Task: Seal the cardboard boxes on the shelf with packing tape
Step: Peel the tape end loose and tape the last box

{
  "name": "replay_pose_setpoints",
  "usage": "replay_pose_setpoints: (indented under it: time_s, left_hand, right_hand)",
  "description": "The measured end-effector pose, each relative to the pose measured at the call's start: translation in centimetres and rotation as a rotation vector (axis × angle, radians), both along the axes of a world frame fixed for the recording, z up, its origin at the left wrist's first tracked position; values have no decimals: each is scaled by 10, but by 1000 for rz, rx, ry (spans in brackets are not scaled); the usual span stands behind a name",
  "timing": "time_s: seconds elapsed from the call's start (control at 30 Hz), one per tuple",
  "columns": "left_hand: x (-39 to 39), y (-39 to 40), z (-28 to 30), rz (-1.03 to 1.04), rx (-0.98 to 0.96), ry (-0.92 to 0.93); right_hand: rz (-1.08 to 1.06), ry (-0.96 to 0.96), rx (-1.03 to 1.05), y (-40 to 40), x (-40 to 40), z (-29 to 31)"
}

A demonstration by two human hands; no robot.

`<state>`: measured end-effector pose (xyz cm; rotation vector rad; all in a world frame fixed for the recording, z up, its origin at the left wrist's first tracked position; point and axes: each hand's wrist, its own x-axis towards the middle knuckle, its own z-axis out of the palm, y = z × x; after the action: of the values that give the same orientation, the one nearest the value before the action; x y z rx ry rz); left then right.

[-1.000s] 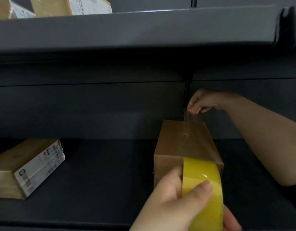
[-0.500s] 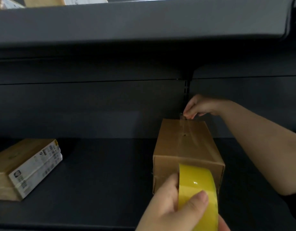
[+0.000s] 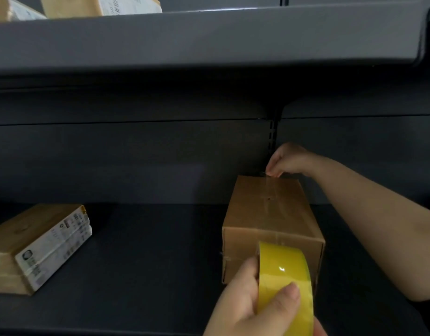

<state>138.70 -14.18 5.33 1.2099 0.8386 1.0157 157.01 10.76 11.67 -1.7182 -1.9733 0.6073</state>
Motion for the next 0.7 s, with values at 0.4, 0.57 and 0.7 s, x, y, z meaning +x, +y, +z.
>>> replay_pose_setpoints:
  time_s: [0.4, 0.57, 0.7]
  left_hand:
    - [-6, 1, -3, -85, 43, -71]
    - [-6, -1, -2, -79, 39, -92]
    - [-9, -2, 1, -54, 39, -134]
  right_hand:
    - [-191, -36, 16, -5, -7, -24]
    - [-322, 319, -146, -4, -1, -37]
    - [-221, -98, 104, -9, 0, -36]
